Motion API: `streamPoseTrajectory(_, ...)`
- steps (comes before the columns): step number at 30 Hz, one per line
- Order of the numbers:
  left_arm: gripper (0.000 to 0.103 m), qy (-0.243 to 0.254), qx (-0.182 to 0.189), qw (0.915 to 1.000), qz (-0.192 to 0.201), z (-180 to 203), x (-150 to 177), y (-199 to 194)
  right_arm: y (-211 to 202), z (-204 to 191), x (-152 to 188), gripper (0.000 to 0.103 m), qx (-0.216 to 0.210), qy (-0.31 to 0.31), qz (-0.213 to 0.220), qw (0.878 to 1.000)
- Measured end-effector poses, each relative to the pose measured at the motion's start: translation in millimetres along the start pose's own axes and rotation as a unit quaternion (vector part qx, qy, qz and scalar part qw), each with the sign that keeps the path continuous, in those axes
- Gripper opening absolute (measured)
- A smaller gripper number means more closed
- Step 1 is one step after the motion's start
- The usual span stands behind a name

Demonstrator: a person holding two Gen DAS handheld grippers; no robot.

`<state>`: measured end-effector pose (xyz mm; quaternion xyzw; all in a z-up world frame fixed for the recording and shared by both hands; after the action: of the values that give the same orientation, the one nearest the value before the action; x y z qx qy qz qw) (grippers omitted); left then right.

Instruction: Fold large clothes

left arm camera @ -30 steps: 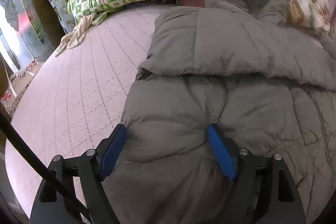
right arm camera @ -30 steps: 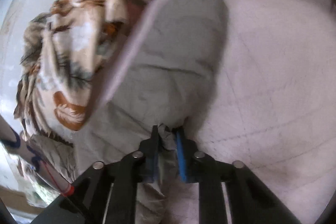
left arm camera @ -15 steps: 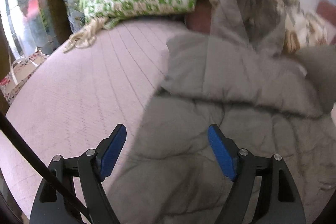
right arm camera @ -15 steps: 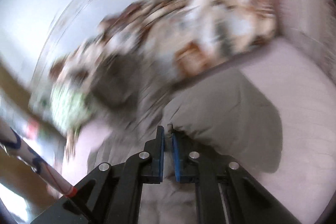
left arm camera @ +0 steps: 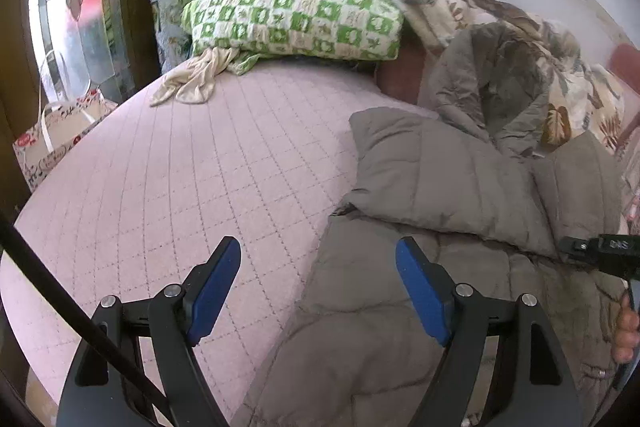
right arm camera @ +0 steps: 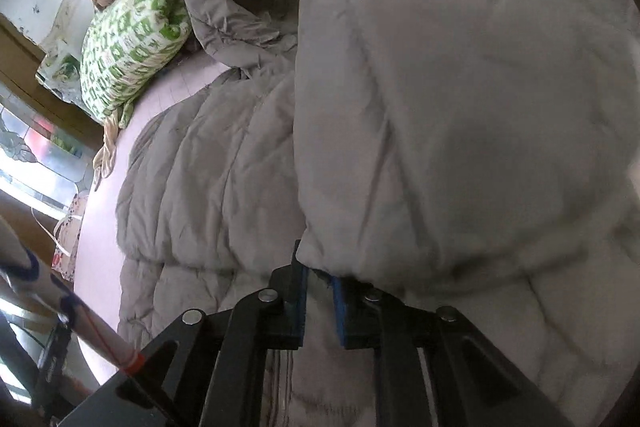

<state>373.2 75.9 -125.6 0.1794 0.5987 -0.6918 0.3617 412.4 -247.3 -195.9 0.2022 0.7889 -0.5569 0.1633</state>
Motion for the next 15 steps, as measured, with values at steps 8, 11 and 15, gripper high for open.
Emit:
streamPoseTrajectory(8,0.079,0.071,0.047,0.9956,-0.039,59,37,-22,-94,25,38,0.046,-0.001,0.011,0.096,0.995)
streamPoseTrajectory(11,0.079,0.128,0.042,0.9903,-0.033,100,47,-29,-119,60,43,0.046,0.033,0.046,0.14,0.989)
streamPoseTrajectory(15,0.079,0.217,0.052,0.9748,-0.007,179,56,-42,-145,110,46,0.046,0.064,0.087,0.191,0.976)
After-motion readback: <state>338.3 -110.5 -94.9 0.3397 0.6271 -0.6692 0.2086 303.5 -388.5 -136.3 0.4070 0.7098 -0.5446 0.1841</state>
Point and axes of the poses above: each gripper's, at about its wrist camera, not at the fingertips, and y roughly the way its jaws point, z to its right, x to its underside, the point moved 9 cm from there along y, roughly the way its jaws point, and after that the axes turned 13 degrees about -y, right-handed, at the moved point
